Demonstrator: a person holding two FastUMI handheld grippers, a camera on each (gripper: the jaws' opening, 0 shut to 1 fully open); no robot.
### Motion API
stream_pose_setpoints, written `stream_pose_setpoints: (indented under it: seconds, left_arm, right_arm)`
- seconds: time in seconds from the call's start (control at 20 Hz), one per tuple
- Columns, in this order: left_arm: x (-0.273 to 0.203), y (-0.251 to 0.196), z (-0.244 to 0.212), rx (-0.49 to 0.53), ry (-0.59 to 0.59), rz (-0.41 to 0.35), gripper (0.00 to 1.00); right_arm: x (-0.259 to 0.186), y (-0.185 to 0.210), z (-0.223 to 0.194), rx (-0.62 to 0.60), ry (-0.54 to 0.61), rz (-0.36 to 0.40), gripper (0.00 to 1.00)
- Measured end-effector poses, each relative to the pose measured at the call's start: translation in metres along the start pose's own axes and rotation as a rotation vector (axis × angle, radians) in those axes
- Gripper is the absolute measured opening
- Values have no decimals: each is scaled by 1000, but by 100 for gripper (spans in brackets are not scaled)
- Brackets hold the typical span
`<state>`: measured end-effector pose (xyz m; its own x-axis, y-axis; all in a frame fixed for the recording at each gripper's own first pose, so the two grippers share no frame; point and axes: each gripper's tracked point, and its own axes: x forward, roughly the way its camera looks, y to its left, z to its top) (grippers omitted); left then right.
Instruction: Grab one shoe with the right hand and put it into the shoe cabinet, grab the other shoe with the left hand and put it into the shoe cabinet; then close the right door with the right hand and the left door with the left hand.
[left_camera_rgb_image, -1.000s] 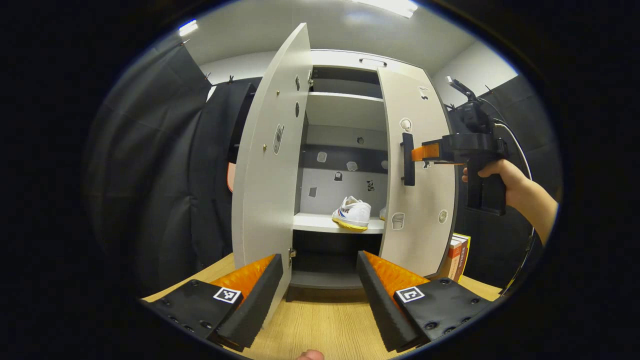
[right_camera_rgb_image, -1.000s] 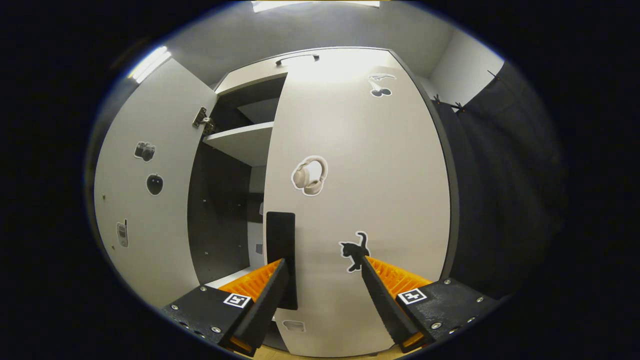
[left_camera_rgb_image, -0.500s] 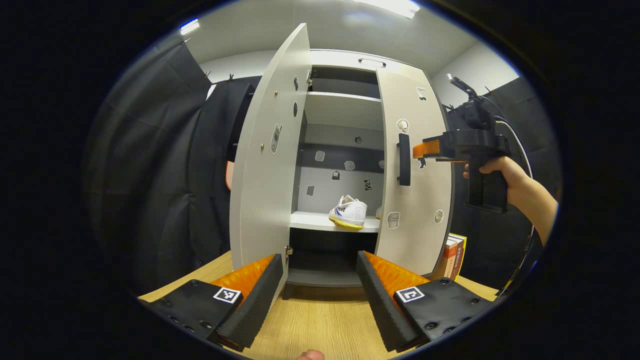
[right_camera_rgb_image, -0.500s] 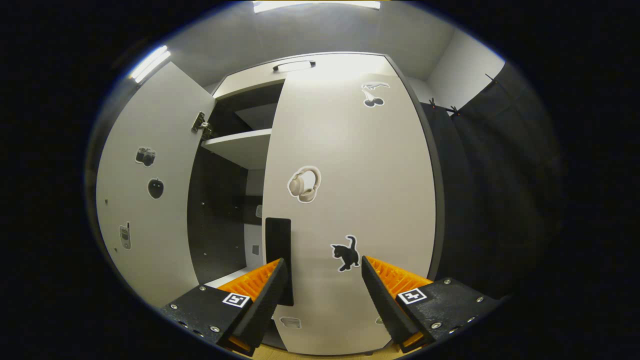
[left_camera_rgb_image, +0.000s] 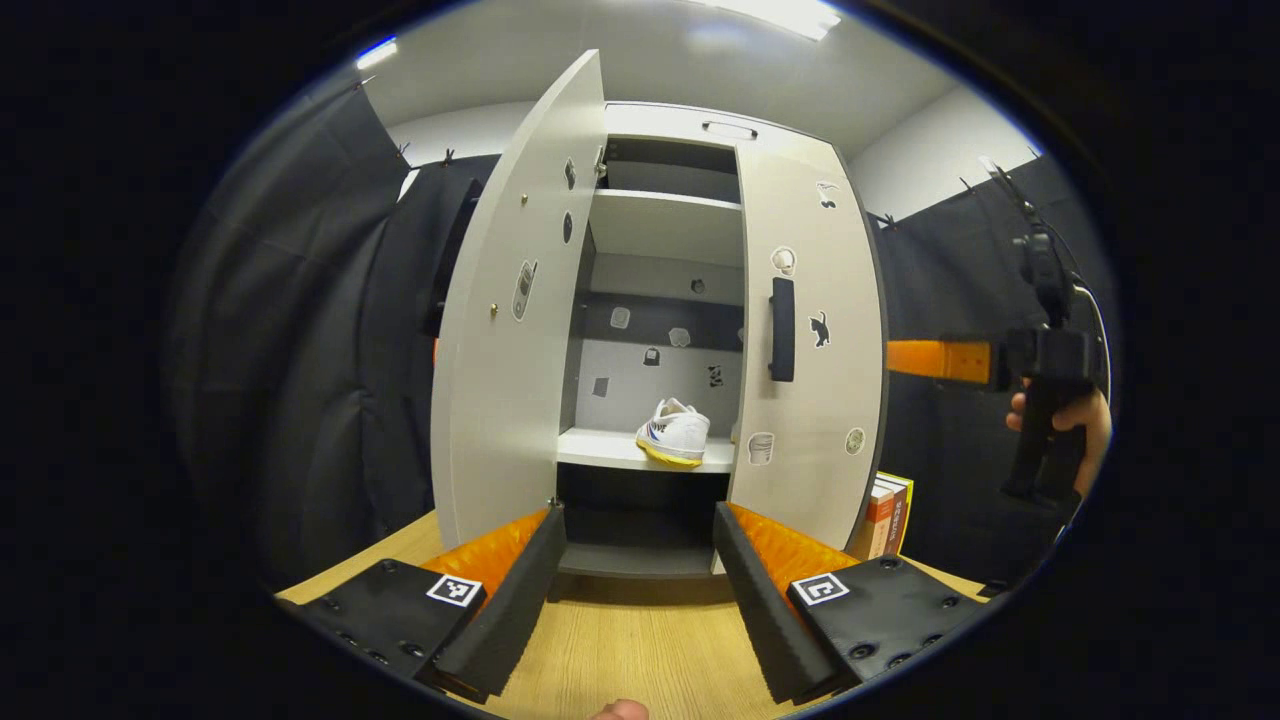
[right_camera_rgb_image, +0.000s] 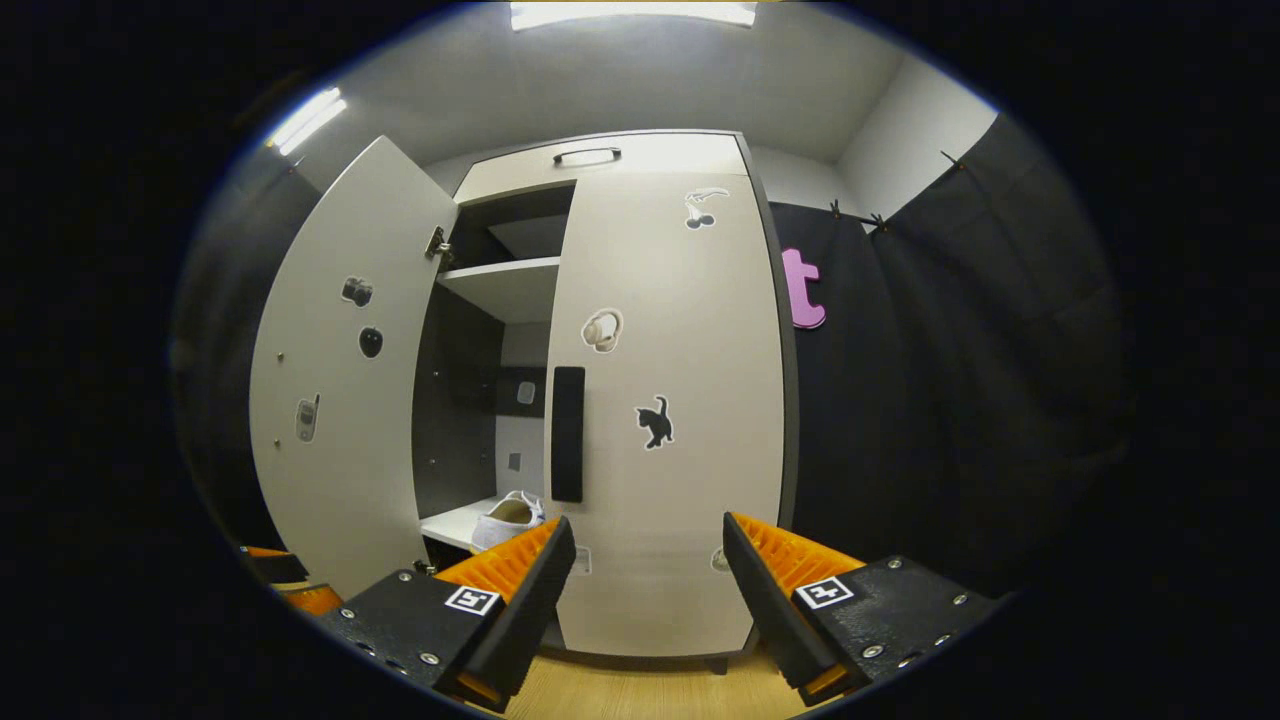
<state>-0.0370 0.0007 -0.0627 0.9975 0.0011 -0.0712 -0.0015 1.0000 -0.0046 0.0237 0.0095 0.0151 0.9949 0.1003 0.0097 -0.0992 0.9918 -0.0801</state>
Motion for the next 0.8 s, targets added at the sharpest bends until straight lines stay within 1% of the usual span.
stream_pose_setpoints:
  seconds: [0.1,0.15,0.2,0.25,0.3,0.35,0.4,0.45,0.5,0.55,0.65,0.75,0.8]
  left_arm:
    - [-1,-4,1,4,-2,-7,96]
    - [-2,-6,2,5,-3,-10,94]
    - [-3,-7,3,4,-4,-13,97]
    - [-3,-8,4,2,-4,-15,94]
    - [-4,-7,4,-3,-3,-14,99]
    - [-5,-6,5,-13,1,-13,99]
    - [-7,-3,11,-27,-6,-7,97]
    - [-9,3,23,-47,-31,2,96]
    - [-13,13,42,-65,-63,20,99]
    - [-16,28,62,-78,-98,50,97]
    - [-19,65,98,-105,-152,112,96]
    - [-18,112,133,-130,-192,174,99]
    - [-15,137,144,-122,-204,210,96]
  right_arm:
    - [-21,-2,-17,8,-2,-19,92]
    - [-31,-5,-24,4,-7,-38,92]
    - [-42,-9,-33,-6,-7,-60,92]
    - [-51,-12,-42,-14,-2,-83,92]
    - [-61,-14,-51,-15,6,-95,92]
    - [-70,-12,-59,-10,17,-98,92]
    - [-76,-10,-65,-1,25,-96,92]
    - [-81,-9,-68,8,28,-90,92]
    - [-84,-5,-70,15,29,-80,92]
    - [-87,-2,-71,19,32,-69,92]
    - [-89,6,-71,20,35,-43,92]
    - [-88,13,-70,26,33,-24,92]
    - [-86,18,-70,33,35,-9,92]
